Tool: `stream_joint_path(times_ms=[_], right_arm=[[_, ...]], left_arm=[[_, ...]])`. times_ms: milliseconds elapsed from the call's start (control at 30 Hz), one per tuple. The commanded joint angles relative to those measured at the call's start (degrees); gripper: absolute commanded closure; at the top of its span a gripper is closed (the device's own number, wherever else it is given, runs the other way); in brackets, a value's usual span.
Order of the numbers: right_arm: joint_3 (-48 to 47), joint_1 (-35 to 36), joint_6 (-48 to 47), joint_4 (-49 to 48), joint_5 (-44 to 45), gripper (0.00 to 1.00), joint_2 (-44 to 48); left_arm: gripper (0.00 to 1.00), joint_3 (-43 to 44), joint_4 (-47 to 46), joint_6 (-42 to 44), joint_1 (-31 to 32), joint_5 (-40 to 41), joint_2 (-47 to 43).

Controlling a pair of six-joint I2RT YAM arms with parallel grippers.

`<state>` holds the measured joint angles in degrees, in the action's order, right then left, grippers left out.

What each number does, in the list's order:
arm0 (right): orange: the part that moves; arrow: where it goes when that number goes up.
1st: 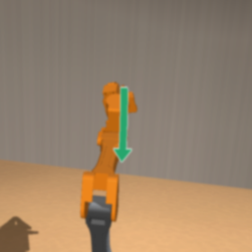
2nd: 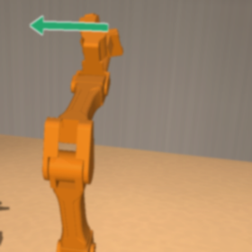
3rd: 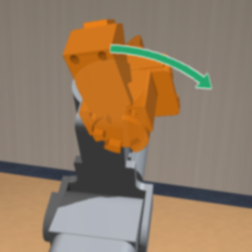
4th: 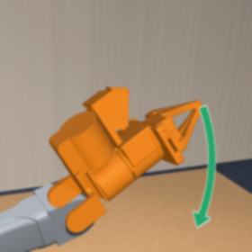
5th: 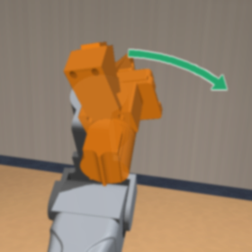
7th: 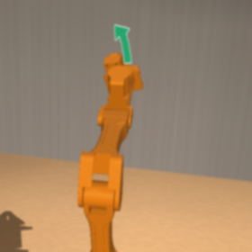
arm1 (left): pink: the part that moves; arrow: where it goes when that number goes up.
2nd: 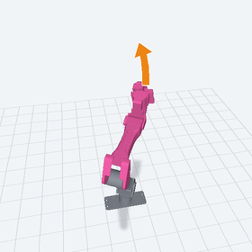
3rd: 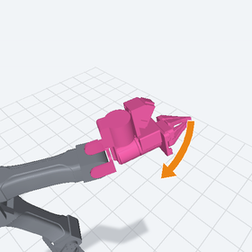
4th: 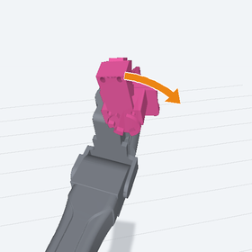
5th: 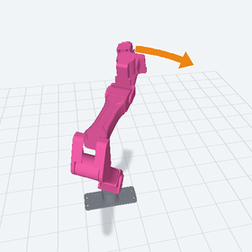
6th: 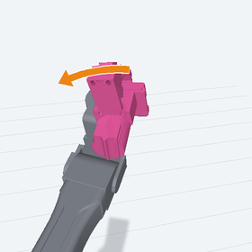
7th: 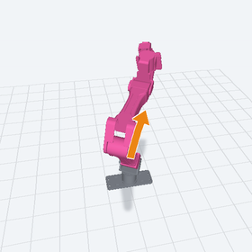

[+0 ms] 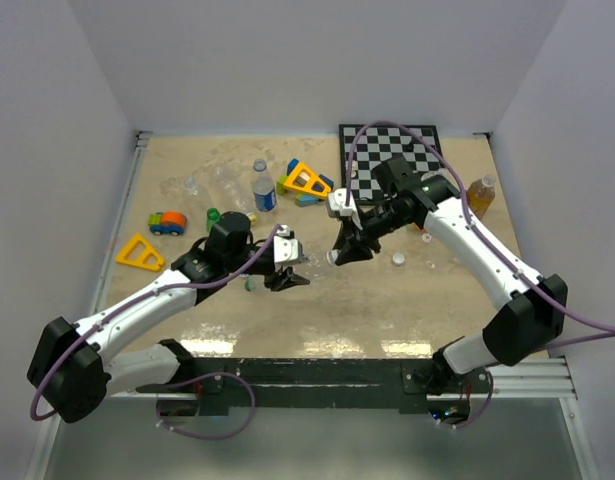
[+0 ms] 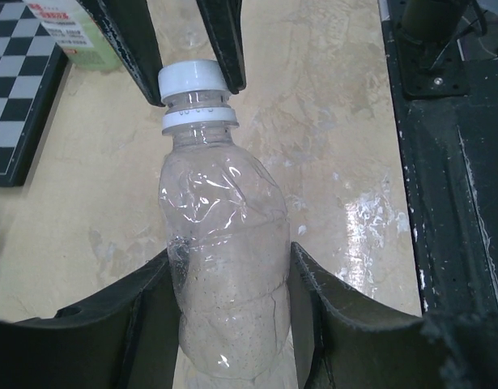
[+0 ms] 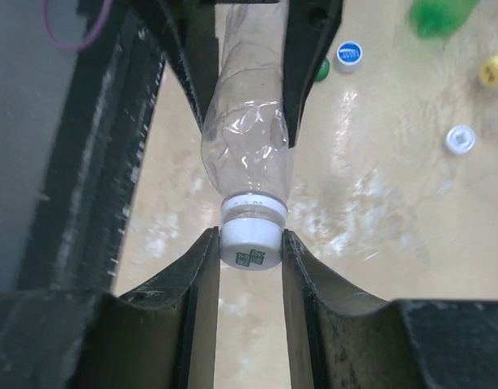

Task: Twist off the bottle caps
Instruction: Unscrew the bottle cap from the plastic bottle.

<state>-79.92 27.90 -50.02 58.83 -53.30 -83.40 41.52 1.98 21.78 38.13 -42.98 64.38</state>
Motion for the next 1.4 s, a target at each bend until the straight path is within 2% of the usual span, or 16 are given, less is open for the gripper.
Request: stream_joint_path(times_ms=[0,67,100,133,200,333,367,467,500,533,567,633,733,967,1067,1367], right_arm=[[-1.13,1.63,-35.53,10.62,6.09,0.98,0.42],[1.77,2.51,-44.07,5.97,9.43,0.86,4.27],[3.53,2.68,-47.94,3.25,10.92,0.85,6.21],[5.11,3.03,-49.11,-0.26,11.63,1.00,8.58],[6.71,3.04,-46.93,-6.96,11.29,1.00,11.40],[5.56,3.04,-40.44,-7.06,7.69,1.00,10.88],[6.17,2.95,-39.29,-7.58,6.38,0.96,11.41],[7.41,3.04,-29.73,-10.82,4.08,0.73,12.73],[7.76,3.04,-25.61,-12.06,3.91,0.49,13.17],[7.76,3.04,-22.09,-13.20,3.99,0.33,13.61],[7.67,2.86,-18.74,-13.65,4.17,0.24,14.05],[6.62,2.95,-15.21,-12.78,3.82,0.18,14.57],[4.87,2.95,-4.08,-12.15,5.39,0.16,15.10],[10.47,2.77,39.16,-22.69,11.54,0.13,19.40],[12.77,2.69,44.56,-23.76,12.07,0.12,19.76],[14.44,2.69,47.38,-24.90,11.73,0.19,14.23]], left_arm=[[1.00,0.32,-2.07,0.98,-0.07,-2.02,-0.83],[1.00,0.32,-2.07,0.90,0.02,-2.02,-0.83],[1.00,0.32,-2.07,1.07,-0.07,-1.93,-0.75],[1.00,0.32,-2.07,1.07,-0.07,-1.93,-0.75],[1.00,0.23,-2.07,1.16,-0.07,-1.84,-0.83],[1.00,0.23,-2.07,1.16,-0.07,-2.02,-0.75],[1.00,0.23,-2.07,1.07,0.01,-2.11,-0.75],[1.00,0.23,-2.07,1.07,-0.07,-2.02,-0.66],[1.00,0.32,-2.07,0.98,0.01,-2.02,-0.75],[1.00,0.23,-2.07,1.07,0.02,-2.02,-0.66],[1.00,0.23,-2.07,0.98,0.02,-2.02,-0.75],[1.00,0.23,-2.07,0.98,0.01,-2.11,-0.75],[1.00,0.23,-2.07,0.98,-0.07,-2.19,-0.66],[1.00,0.32,-2.07,0.72,-0.07,-2.28,-0.66],[1.00,0.23,-2.07,0.63,-0.07,-2.28,-0.48],[1.00,0.32,-2.07,0.63,0.01,-2.11,-0.48]])
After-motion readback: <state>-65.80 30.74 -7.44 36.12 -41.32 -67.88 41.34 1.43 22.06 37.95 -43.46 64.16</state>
